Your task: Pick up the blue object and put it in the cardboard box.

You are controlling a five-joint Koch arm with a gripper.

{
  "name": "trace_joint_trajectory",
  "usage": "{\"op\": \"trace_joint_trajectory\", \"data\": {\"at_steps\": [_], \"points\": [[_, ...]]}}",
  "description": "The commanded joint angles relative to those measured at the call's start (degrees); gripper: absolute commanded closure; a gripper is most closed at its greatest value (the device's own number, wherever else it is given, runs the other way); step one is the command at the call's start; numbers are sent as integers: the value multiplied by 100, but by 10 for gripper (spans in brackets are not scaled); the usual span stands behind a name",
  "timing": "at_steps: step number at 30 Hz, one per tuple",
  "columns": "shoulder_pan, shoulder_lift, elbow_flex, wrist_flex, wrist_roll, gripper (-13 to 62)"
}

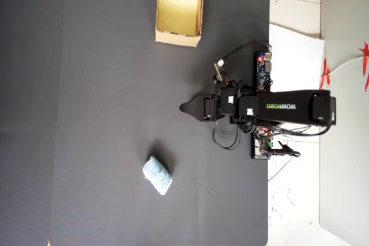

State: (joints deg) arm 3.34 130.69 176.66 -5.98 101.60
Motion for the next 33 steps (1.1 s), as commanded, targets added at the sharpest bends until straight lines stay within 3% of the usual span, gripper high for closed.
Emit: {"op": "trace_joint_trajectory", "data": {"at_steps": [1, 33], "points": [[-9, 501, 202, -387, 149, 141], [44, 492, 202, -2048, -475, 134]]}}
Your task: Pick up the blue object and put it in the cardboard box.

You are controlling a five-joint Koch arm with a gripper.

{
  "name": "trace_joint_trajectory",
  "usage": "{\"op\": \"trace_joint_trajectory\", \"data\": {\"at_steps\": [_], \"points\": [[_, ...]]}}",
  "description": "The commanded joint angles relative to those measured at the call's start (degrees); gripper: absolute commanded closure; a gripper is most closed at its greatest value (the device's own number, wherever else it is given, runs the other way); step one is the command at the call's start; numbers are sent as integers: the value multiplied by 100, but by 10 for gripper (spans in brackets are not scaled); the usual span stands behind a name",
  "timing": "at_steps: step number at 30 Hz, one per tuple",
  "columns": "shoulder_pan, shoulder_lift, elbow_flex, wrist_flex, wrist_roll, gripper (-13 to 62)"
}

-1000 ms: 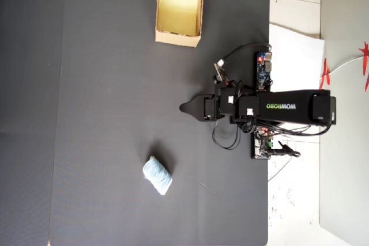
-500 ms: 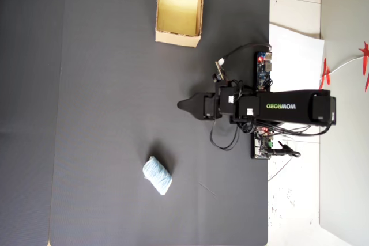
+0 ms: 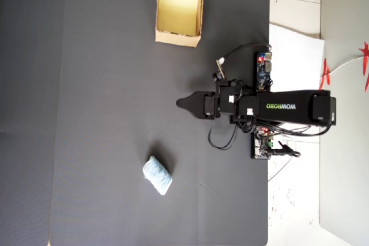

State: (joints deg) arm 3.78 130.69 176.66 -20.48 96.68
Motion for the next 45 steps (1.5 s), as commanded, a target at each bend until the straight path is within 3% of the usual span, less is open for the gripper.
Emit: {"op": "trace_joint_trajectory", "data": {"at_steps": [1, 19, 45], "points": [[0, 492, 202, -606, 18, 134], [-70, 501, 202, -1573, 439, 137], [-1942, 492, -299, -1090, 1257, 165]]}}
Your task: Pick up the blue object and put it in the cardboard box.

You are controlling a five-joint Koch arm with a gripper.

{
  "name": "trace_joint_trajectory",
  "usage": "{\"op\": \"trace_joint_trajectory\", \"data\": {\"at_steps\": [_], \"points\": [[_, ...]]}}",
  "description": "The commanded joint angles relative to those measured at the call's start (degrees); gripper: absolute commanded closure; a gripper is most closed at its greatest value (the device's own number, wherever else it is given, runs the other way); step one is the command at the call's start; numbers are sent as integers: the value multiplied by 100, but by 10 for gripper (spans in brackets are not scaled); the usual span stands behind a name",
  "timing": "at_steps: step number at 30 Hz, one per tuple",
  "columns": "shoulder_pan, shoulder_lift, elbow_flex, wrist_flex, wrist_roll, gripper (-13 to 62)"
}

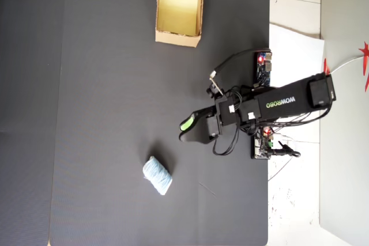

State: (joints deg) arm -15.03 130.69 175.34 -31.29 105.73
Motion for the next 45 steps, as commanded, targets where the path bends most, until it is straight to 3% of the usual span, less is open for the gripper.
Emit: {"op": "trace_joint_trajectory", "data": {"at_steps": [1, 10, 22, 45], "points": [[-70, 492, -281, 220, 352, 165], [-984, 501, -1345, 2479, 97, 164], [-1239, 149, -3076, 5476, -659, 164], [-1679, -2549, -5528, 6354, -483, 166]]}}
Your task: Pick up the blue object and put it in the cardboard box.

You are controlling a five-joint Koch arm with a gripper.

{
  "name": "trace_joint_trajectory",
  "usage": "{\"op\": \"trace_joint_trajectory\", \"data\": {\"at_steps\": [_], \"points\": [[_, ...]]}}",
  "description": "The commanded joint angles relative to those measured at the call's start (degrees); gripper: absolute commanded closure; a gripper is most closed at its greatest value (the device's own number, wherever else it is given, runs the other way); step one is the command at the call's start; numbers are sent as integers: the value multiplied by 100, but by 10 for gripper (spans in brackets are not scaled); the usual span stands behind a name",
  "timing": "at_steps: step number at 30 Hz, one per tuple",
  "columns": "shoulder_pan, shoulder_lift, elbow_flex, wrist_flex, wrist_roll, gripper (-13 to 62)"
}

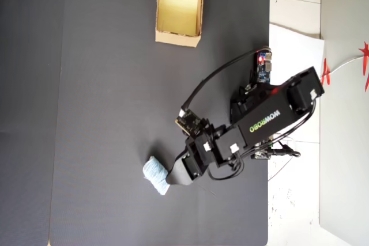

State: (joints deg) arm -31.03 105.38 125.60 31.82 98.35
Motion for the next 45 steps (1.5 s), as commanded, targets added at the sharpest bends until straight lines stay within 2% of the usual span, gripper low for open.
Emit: {"op": "trace_joint_trajectory", "data": {"at_steps": [1, 8, 24, 39, 45], "points": [[-79, -185, -694, 88, 272, 166], [-79, -1099, -1415, 202, 299, 166], [-62, -2487, -1828, 229, 299, 166], [-141, -3507, -2619, 1556, 896, 201], [-132, -3718, -3015, 1802, 993, 357]]}}
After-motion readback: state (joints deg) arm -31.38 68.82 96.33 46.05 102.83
